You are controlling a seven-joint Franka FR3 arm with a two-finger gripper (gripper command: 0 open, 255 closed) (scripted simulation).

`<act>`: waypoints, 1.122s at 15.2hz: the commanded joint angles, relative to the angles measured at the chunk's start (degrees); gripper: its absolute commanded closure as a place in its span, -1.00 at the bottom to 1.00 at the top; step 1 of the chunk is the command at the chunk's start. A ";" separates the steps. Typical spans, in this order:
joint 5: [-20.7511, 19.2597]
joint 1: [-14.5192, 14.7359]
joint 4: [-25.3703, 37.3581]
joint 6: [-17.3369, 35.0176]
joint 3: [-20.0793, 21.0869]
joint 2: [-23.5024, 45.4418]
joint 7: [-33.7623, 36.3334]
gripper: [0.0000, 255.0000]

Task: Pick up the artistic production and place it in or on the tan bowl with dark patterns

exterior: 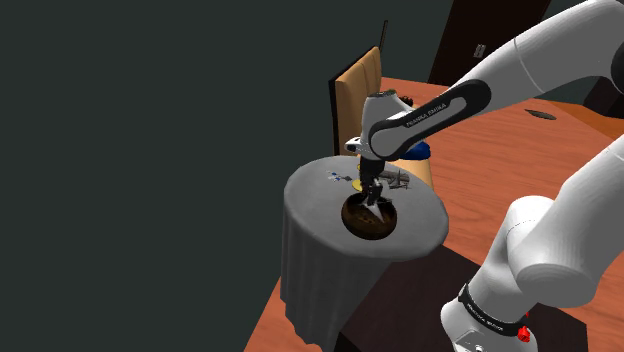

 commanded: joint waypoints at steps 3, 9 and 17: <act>0.00 0.00 0.00 0.00 0.00 0.00 0.00 -1.00; -0.30 0.06 4.02 -8.45 1.08 -4.50 0.59 -1.00; -0.30 0.05 4.02 -8.44 1.08 -4.49 0.58 -1.00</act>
